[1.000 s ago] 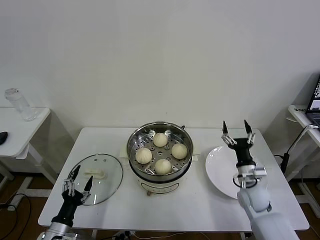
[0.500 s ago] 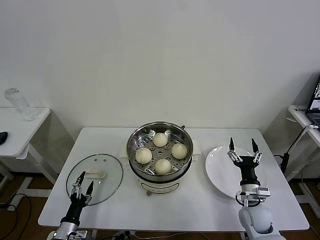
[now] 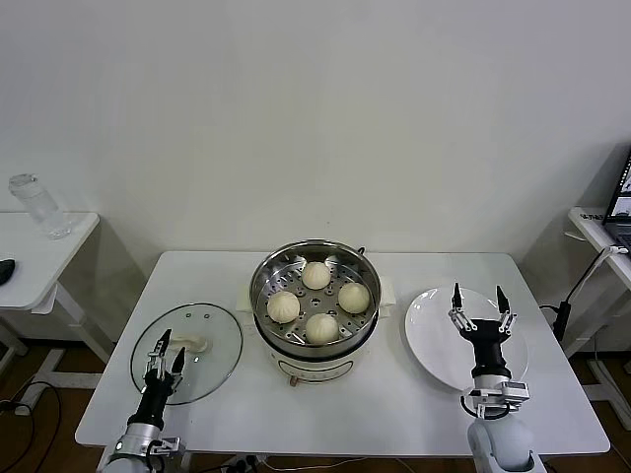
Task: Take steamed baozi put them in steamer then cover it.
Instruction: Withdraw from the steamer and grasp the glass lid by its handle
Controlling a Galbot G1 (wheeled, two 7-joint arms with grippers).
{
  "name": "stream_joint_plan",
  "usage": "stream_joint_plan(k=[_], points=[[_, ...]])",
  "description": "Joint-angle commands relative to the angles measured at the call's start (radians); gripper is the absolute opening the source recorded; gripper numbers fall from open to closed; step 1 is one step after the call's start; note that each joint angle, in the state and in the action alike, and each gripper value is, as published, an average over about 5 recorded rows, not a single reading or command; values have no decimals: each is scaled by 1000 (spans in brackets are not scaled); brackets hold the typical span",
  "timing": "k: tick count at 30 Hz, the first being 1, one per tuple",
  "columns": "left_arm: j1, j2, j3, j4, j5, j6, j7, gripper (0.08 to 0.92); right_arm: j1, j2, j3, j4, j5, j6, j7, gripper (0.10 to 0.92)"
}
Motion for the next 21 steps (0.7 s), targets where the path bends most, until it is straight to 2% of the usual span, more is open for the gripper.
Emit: stream_joint_plan(k=[1, 21], points=[[-53, -2, 17, 44, 18, 34, -7, 823, -12, 13, 11, -9, -22, 8, 1, 823], [-111, 4, 40, 75, 8, 74, 42, 823, -19, 27, 20, 3, -43, 9, 1, 823]])
